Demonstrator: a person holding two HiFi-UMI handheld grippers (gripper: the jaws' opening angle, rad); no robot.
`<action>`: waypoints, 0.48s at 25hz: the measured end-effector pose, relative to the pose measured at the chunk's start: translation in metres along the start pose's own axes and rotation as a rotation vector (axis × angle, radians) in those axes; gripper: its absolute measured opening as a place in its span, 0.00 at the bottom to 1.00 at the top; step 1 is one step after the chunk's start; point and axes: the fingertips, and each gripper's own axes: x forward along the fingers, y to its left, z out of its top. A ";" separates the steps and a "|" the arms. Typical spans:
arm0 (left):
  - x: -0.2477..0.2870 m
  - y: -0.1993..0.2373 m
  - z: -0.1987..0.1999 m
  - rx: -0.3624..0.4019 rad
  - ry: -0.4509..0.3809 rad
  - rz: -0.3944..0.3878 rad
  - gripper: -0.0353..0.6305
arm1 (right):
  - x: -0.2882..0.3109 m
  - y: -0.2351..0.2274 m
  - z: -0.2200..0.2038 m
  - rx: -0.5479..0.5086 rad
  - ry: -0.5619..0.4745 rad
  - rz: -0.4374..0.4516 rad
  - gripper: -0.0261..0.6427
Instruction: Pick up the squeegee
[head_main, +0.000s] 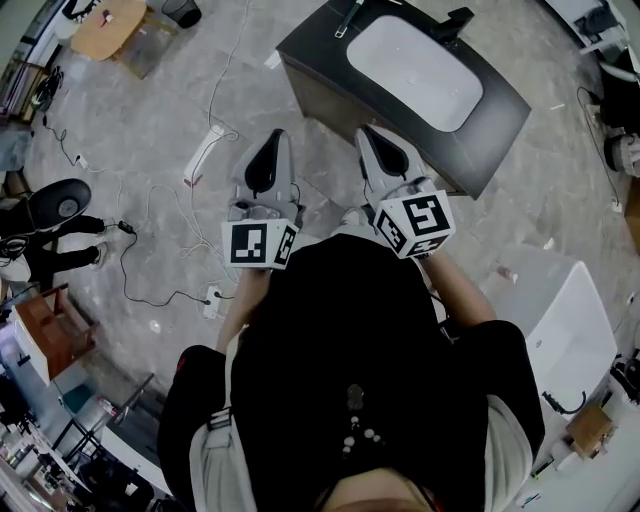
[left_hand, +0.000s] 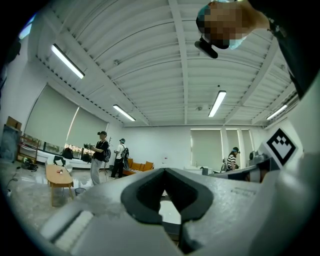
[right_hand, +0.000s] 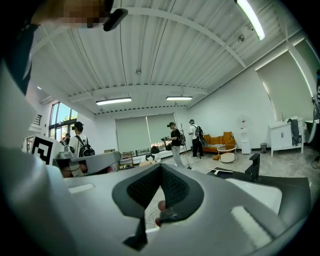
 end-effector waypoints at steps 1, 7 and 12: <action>0.004 -0.002 0.000 0.000 -0.003 0.004 0.06 | 0.001 -0.006 0.001 0.001 0.000 0.003 0.04; 0.021 -0.006 -0.003 -0.004 -0.012 0.023 0.06 | 0.005 -0.022 0.002 -0.008 0.001 0.018 0.04; 0.036 -0.008 -0.003 0.001 -0.025 0.018 0.06 | 0.006 -0.041 0.002 -0.013 0.007 0.008 0.04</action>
